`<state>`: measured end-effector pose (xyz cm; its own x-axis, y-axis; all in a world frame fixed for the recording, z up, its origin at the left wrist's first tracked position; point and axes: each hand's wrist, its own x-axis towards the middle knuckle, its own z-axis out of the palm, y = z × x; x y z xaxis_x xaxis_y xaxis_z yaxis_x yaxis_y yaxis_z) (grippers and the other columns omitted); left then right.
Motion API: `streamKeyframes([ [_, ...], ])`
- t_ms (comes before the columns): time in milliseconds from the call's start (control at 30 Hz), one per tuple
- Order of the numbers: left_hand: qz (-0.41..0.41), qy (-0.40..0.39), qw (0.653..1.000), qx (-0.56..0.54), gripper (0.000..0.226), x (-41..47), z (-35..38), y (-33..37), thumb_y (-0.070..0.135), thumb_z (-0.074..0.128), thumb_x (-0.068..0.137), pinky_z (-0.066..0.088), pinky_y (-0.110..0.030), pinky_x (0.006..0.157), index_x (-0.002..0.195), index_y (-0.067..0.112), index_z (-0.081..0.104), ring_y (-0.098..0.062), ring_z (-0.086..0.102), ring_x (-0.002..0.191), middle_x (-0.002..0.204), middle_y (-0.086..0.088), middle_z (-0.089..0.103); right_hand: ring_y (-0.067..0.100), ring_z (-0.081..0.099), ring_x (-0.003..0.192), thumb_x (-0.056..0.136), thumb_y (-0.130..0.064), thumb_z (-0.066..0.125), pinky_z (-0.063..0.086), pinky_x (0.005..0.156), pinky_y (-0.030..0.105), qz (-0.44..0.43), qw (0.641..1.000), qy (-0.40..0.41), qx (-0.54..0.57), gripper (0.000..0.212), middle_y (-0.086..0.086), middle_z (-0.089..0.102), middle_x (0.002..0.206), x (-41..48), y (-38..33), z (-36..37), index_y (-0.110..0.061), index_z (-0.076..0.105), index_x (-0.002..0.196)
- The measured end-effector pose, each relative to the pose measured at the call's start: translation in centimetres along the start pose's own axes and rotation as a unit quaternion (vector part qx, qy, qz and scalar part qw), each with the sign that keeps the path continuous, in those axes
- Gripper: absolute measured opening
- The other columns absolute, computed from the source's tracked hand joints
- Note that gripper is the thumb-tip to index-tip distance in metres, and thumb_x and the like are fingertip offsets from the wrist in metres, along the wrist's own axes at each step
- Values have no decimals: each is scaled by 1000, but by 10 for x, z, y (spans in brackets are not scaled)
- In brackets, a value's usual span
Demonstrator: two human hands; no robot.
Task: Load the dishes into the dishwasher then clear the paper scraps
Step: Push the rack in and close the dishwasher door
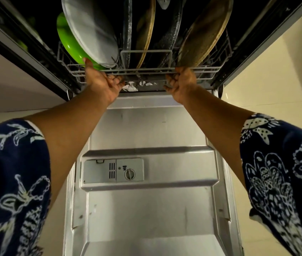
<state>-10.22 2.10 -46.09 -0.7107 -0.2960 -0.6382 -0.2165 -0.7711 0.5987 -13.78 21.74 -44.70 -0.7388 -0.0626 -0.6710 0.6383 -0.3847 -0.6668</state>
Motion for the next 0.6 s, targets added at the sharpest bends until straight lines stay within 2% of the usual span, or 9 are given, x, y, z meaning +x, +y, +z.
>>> streamKeyframes([
  [67, -6, 7, 1000, 14, 83, -6, -1, 0, 68, 21, 93, 22, -49, 117, 152, 10, 17, -33, 33, 139, 150, -19, 31, 24, 47, 127, 102, -26, 31, 36, 102, 45, -1, 1000, -16, -20, 36, 10, 50, 138, -2, 1, -3, -12, 48, 130],
  [167, -18, 13, 998, 56, 77, -23, -6, -1, 65, 17, 95, 21, -48, 115, 153, 15, 12, -35, 37, 136, 148, -22, 38, 24, 43, 131, 103, -30, 25, 33, 106, 43, 6, 995, -43, -85, 42, 9, 46, 142, -15, 3, -11, -13, 42, 137],
  [300, -41, 37, 981, 184, 66, -71, -19, -15, 56, 26, 99, 36, -45, 105, 145, 9, 34, -28, 56, 120, 131, -19, 57, 22, 55, 119, 103, -27, 29, 41, 101, 42, 14, 988, -51, -144, 37, 8, 57, 132, -55, 23, -33, -11, 50, 128],
  [400, -65, 25, 968, 242, 45, -137, -49, -45, 42, 38, 100, 46, -39, 88, 131, 11, 49, -24, 62, 107, 127, -12, 61, 24, 58, 114, 102, -24, 32, 42, 101, 43, 42, 988, -36, -143, 33, 9, 59, 128, -106, 55, -68, -11, 49, 127],
  [533, -131, 58, 961, 236, 33, -232, -117, -98, 34, 43, 100, 44, -37, 83, 123, 15, 56, -20, 63, 91, 111, -8, 67, 25, 60, 105, 101, -21, 34, 46, 89, 39, 108, 990, 7, -92, 28, 12, 61, 125, -187, 116, -132, -12, 53, 119],
  [600, -168, 66, 954, 240, 28, -280, -160, -129, 33, 42, 100, 43, -38, 87, 118, 18, 58, -20, 63, 93, 115, -7, 66, 28, 59, 109, 100, -20, 35, 44, 97, 42, 137, 986, 29, -90, 28, 12, 61, 122, -231, 152, -166, -10, 53, 120],
])
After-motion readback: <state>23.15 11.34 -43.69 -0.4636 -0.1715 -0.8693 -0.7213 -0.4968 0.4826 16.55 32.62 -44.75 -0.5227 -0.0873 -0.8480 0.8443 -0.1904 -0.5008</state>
